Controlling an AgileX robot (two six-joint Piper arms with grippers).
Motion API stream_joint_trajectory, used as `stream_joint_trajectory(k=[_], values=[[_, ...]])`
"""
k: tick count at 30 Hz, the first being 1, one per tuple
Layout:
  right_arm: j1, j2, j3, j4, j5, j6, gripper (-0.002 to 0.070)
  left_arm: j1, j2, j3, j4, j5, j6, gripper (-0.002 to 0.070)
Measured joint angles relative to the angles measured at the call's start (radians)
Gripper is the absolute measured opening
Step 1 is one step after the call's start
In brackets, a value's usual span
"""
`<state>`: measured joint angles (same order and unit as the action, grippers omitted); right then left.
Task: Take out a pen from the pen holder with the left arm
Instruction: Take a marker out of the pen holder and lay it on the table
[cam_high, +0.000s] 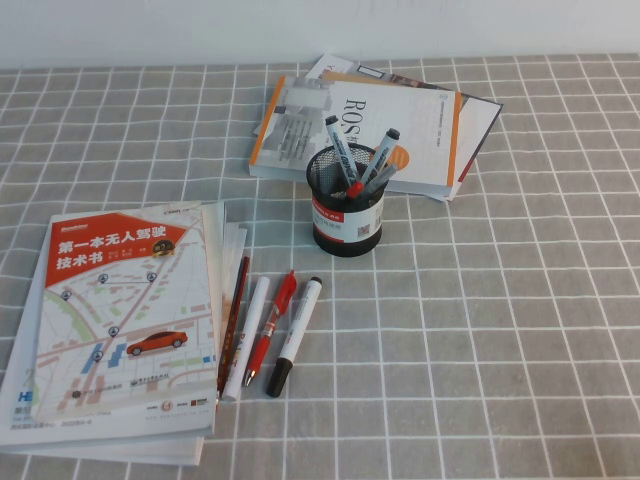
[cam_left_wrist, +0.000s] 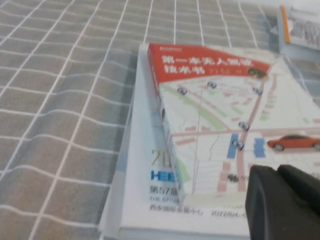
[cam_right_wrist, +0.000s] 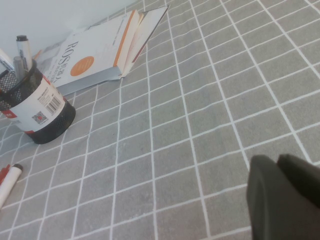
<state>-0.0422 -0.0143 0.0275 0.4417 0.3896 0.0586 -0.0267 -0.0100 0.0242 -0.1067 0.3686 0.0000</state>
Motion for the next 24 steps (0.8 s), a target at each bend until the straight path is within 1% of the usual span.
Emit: stream_joint_trajectory(k=[2, 3, 5, 7, 9, 11, 16, 19, 20, 24], values=[[0.000, 0.000, 0.000, 0.000, 0.000, 0.000, -0.0013, 0.000, 0.000, 0.000, -0.026, -0.028, -0.011, -0.0003], [0.000, 0.000, 0.000, 0.000, 0.000, 0.000, -0.0013, 0.000, 0.000, 0.000, -0.063, -0.053, -0.027, -0.0003], [0.000, 0.000, 0.000, 0.000, 0.000, 0.000, -0.0013, 0.000, 0.000, 0.000, -0.153, -0.100, -0.065, -0.0003], [0.000, 0.000, 0.000, 0.000, 0.000, 0.000, -0.0013, 0.000, 0.000, 0.000, -0.291, -0.160, -0.115, -0.0003], [0.000, 0.000, 0.000, 0.000, 0.000, 0.000, -0.0013, 0.000, 0.000, 0.000, -0.396, -0.206, -0.133, -0.0003], [0.000, 0.000, 0.000, 0.000, 0.000, 0.000, -0.0013, 0.000, 0.000, 0.000, -0.451, -0.253, -0.138, -0.0003], [0.000, 0.000, 0.000, 0.000, 0.000, 0.000, -0.0013, 0.000, 0.000, 0.000, -0.466, -0.384, -0.146, -0.0003], [0.000, 0.000, 0.000, 0.000, 0.000, 0.000, -0.0013, 0.000, 0.000, 0.000, -0.467, -0.449, -0.189, -0.0003], [0.000, 0.000, 0.000, 0.000, 0.000, 0.000, -0.0013, 0.000, 0.000, -0.008, -0.442, -0.433, -0.198, -0.0003], [0.000, 0.000, 0.000, 0.000, 0.000, 0.000, -0.0013, -0.032, 0.012, -0.157, -0.237, -0.239, -0.182, -0.0003]])
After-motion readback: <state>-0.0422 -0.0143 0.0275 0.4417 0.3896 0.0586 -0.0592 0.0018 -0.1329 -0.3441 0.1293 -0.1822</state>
